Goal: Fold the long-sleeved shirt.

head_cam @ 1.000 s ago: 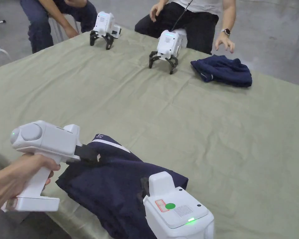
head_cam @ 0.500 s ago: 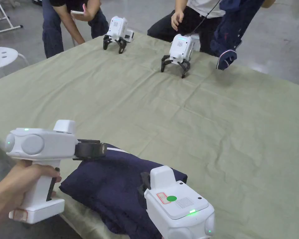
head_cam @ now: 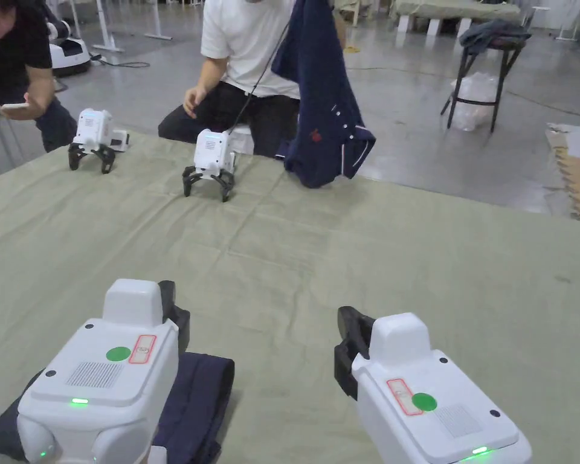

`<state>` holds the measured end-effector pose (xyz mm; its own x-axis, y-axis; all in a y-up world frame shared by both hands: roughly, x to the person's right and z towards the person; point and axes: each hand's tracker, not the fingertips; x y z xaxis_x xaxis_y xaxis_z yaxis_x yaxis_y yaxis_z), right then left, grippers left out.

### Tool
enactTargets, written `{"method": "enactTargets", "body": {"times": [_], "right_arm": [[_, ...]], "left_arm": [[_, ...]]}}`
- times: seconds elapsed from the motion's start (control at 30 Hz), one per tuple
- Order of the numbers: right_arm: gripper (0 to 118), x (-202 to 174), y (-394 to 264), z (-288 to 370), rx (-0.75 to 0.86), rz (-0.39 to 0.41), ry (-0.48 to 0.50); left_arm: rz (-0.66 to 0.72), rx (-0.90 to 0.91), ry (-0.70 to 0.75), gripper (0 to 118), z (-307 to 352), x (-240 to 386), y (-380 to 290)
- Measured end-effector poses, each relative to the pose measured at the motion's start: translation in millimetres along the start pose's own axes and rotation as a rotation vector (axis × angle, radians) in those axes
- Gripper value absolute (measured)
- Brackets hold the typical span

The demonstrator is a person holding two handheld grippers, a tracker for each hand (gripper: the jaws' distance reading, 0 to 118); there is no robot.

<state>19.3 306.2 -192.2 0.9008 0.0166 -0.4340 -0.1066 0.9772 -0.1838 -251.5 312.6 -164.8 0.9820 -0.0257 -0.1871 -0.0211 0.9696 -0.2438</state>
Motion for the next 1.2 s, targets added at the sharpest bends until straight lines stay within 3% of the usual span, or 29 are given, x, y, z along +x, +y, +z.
{"method": "enactTargets", "body": {"times": [0.17, 0.23, 0.37, 0.53, 0.83, 0.87, 0.93, 0.97, 1.0, 1.03, 1.2], "right_arm": [[0, 103, 28, 52, 0.069, 0.015, -0.322], [0, 137, 36, 68, 0.079, 0.015, -0.408], [0, 186, 49, 91, 0.088, 0.029, -0.545], [0, 206, 53, 103, 0.091, 0.022, -0.58], [3, 197, 51, 100, 0.111, 0.014, -0.553], [15, 196, 51, 99, 0.114, 0.015, -0.551], [79, 196, 53, 98, 0.12, 0.002, -0.529], [107, 198, 54, 97, 0.118, -0.003, -0.523], [118, 197, 55, 95, 0.118, -0.001, -0.525], [118, 196, 54, 95, 0.119, 0.016, -0.532], [118, 191, 56, 94, 0.128, 0.052, -0.534]], "left_arm": [[0.025, 0.048, -0.188, 4, -13, 90, 35], [-0.031, 0.09, -0.222, 4, -16, 120, 48], [0.011, 0.099, -0.292, 4, -29, 153, 71], [-0.005, 0.116, -0.31, 4, -33, 168, 85], [0.02, 0.113, -0.298, 5, -29, 156, 89], [0.022, 0.115, -0.295, 7, -29, 156, 90], [0.02, 0.124, -0.288, 32, -28, 154, 91], [0.022, 0.129, -0.283, 54, -28, 154, 92], [0.021, 0.128, -0.281, 89, -29, 154, 94], [0.022, 0.123, -0.281, 108, -30, 154, 95], [0.008, 0.159, -0.27, 111, -28, 164, 91]]}}
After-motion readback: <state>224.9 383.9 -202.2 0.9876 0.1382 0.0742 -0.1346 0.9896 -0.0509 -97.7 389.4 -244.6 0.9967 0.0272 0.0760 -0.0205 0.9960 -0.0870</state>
